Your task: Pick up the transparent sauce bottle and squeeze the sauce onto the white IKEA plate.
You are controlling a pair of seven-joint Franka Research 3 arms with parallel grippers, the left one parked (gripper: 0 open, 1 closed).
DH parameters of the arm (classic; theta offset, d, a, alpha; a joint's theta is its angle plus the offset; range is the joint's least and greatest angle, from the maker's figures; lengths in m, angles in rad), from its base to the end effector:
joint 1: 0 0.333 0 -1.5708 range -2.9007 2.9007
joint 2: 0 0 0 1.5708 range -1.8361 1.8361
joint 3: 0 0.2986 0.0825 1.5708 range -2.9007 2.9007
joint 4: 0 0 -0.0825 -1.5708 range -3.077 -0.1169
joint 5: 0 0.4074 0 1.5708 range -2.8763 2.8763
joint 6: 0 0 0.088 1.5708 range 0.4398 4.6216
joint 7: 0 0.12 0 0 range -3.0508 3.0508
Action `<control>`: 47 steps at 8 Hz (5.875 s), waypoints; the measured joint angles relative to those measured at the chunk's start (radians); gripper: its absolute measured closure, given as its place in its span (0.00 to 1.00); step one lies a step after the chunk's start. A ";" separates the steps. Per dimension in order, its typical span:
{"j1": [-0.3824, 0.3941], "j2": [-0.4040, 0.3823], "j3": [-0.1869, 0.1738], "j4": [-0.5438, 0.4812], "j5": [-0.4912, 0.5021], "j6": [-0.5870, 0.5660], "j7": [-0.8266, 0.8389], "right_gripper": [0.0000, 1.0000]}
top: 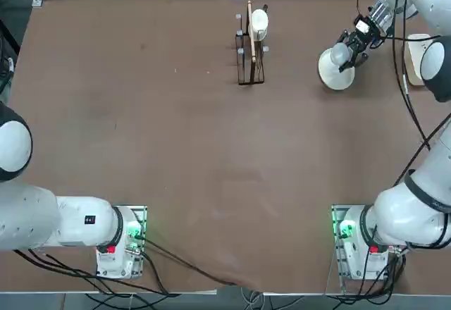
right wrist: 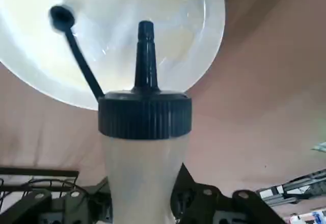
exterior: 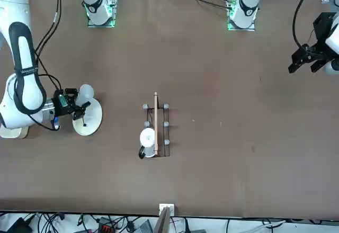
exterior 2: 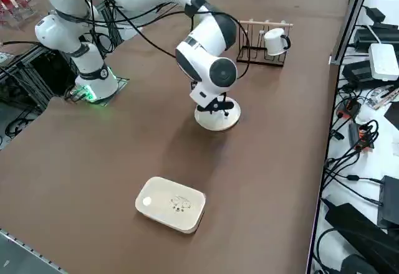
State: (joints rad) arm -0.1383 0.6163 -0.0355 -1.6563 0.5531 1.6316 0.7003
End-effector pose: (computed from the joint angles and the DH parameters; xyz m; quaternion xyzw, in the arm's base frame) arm 0.6151 -0.0458 0.1922 -0.7868 0.4798 0.3555 0.1559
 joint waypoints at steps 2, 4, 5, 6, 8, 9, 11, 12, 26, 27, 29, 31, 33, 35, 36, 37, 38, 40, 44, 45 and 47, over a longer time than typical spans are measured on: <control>0.002 -0.031 0.005 -0.041 0.041 0.010 -0.005 0.64; 0.020 -0.061 0.011 -0.086 0.076 0.049 -0.005 0.64; 0.031 -0.074 0.012 -0.115 0.089 0.073 -0.005 0.64; 0.041 -0.088 0.013 -0.144 0.107 0.090 -0.005 0.64; 0.063 -0.112 0.013 -0.194 0.152 0.145 -0.005 0.64; 0.085 -0.116 0.014 -0.214 0.176 0.194 -0.006 0.64; 0.129 -0.115 0.015 -0.236 0.269 0.282 -0.005 0.64; 0.135 -0.112 0.015 -0.237 0.307 0.317 -0.005 0.64; 0.094 -0.059 -0.018 -0.137 0.138 0.316 0.171 0.66; 0.110 -0.068 -0.017 -0.135 0.098 0.316 0.218 0.66; 0.154 -0.080 -0.017 -0.132 0.013 0.324 0.311 0.66; 0.194 -0.085 -0.017 -0.108 -0.093 0.334 0.387 0.66; 0.240 -0.090 -0.016 -0.060 -0.219 0.346 0.513 0.66; 0.285 -0.102 -0.016 -0.022 -0.298 0.346 0.608 0.66; 0.308 -0.109 -0.016 -0.019 -0.337 0.345 0.644 0.66; 0.329 -0.114 -0.016 -0.019 -0.388 0.345 0.684 0.66; 0.352 -0.115 -0.016 -0.019 -0.453 0.345 0.726 0.66; 0.399 -0.115 -0.015 -0.019 -0.587 0.342 0.833 0.66; 0.465 -0.115 -0.014 -0.016 -0.825 0.242 0.973 0.66; 0.480 -0.114 -0.013 -0.010 -0.886 0.180 0.991 0.66; 0.502 -0.110 -0.013 0.020 -0.983 0.041 1.011 0.66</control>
State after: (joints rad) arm 0.3638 0.5061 -0.0487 -1.6364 -0.4297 1.6726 1.7112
